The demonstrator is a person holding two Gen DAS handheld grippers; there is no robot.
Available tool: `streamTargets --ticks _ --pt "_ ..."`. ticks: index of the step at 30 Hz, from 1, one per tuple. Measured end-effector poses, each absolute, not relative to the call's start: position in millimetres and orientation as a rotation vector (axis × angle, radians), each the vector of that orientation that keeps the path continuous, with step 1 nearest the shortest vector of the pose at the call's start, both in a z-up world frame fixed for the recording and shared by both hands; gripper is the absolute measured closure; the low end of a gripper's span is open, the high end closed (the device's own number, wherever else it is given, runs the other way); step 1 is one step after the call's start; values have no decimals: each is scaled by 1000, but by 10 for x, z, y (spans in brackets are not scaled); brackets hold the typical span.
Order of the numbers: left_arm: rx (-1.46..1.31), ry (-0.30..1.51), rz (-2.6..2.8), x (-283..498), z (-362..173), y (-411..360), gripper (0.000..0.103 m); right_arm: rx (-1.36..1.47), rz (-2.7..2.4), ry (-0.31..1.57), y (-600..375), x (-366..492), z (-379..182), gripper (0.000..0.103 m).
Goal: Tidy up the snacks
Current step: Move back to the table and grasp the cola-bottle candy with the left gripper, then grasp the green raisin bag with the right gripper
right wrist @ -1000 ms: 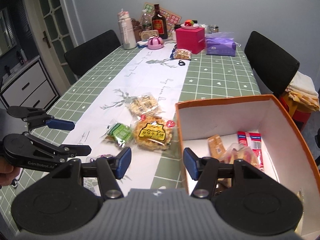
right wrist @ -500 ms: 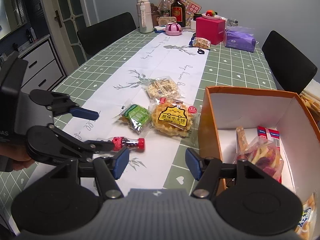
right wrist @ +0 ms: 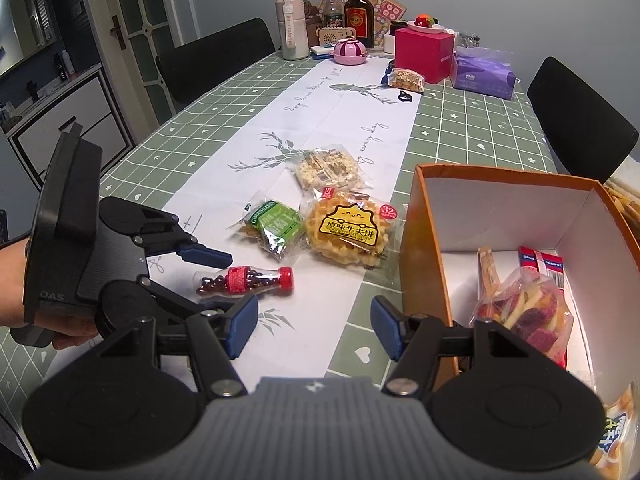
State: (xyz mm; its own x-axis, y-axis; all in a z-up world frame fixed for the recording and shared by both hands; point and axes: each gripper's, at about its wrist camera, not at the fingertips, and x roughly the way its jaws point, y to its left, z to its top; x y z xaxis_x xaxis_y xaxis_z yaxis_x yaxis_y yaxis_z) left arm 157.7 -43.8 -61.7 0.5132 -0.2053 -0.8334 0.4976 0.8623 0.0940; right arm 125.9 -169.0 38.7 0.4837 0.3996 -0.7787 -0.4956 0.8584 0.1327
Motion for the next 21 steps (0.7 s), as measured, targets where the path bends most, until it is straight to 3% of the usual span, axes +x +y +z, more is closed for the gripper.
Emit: streamTargets --ticks 1,2,17,21 --pt "342 953 -433 1574 -623 -429 67 -117 546 916 -1688 1254 379 41" --pt "339 966 -435 1563 -634 -411 69 -119 546 917 -1686 1254 374 41" --pt "390 1073 -338 1174 -605 -5 69 -169 555 930 -1343 1264 177 41" --pt "360 1076 -321 1160 -594 130 69 -355 645 842 -1051 1248 179 35"
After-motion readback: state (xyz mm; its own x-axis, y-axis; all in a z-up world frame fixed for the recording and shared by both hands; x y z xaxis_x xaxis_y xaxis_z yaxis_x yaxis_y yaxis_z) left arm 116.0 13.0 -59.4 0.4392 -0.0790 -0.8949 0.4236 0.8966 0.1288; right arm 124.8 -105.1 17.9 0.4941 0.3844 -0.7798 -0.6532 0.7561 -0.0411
